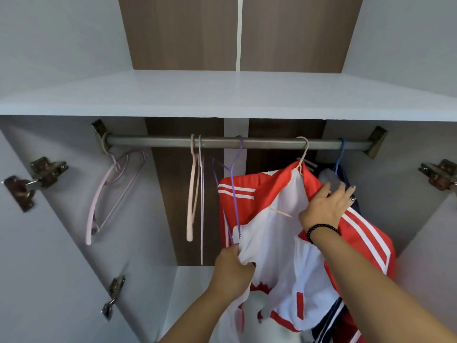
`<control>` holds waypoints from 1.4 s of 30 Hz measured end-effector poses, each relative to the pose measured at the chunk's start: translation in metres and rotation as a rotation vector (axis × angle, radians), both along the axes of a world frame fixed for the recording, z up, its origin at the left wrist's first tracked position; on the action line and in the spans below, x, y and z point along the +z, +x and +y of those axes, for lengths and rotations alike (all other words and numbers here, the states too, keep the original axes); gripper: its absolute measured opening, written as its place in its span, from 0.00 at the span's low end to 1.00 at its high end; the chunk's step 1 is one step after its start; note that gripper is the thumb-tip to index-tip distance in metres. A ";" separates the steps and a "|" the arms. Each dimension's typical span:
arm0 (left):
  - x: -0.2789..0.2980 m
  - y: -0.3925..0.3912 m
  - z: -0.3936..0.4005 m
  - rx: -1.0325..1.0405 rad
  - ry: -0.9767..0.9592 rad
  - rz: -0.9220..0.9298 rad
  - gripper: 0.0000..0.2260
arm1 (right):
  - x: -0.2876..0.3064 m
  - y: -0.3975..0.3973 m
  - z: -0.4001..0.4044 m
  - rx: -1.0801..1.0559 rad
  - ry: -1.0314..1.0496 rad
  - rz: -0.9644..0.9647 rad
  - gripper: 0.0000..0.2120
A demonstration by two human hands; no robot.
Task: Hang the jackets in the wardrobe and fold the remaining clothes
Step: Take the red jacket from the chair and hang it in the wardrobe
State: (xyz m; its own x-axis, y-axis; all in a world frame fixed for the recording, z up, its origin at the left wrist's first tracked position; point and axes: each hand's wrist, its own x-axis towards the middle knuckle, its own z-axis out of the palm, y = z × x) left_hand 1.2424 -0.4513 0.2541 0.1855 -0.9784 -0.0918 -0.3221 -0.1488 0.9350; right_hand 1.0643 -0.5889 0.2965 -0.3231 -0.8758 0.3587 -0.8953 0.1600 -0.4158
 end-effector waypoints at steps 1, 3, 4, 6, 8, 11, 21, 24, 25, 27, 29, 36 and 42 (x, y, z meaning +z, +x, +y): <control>-0.001 0.000 0.003 -0.004 0.003 0.002 0.06 | -0.003 0.002 0.008 0.016 -0.026 0.002 0.37; -0.001 -0.001 0.008 -0.021 -0.006 0.000 0.05 | -0.010 0.003 0.024 0.046 -0.079 0.008 0.34; -0.001 0.000 0.011 -0.033 -0.006 -0.010 0.05 | -0.014 0.002 0.032 0.051 -0.106 -0.011 0.30; -0.003 0.001 0.017 -0.042 -0.011 -0.026 0.04 | -0.019 -0.004 0.045 0.052 -0.110 -0.151 0.16; -0.004 0.004 0.021 -0.025 -0.015 -0.042 0.04 | -0.020 -0.013 0.050 0.051 -0.092 -0.317 0.06; -0.008 0.011 0.028 0.019 -0.012 -0.054 0.06 | -0.021 -0.023 0.059 -0.010 -0.065 -0.517 0.13; -0.020 0.030 0.075 0.140 -0.065 -0.015 0.06 | -0.056 0.005 0.138 0.034 0.070 -1.132 0.11; -0.028 0.033 0.096 0.230 -0.115 0.034 0.10 | -0.068 0.017 0.168 0.056 0.055 -1.083 0.15; -0.031 0.033 0.103 0.238 -0.105 0.068 0.10 | -0.070 0.022 0.178 0.062 0.041 -1.074 0.11; -0.036 0.033 0.113 0.199 -0.060 0.084 0.11 | -0.073 0.028 0.195 0.052 -0.026 -1.083 0.16; -0.040 0.036 0.119 0.141 -0.007 0.057 0.14 | -0.071 0.035 0.211 0.045 -0.095 -1.093 0.19; -0.065 0.047 0.148 -0.149 0.316 -0.155 0.10 | -0.074 0.045 0.264 0.189 0.268 -0.977 0.05; -0.091 0.044 0.195 0.120 0.213 -0.079 0.08 | -0.112 0.040 0.306 0.132 0.489 -1.020 0.04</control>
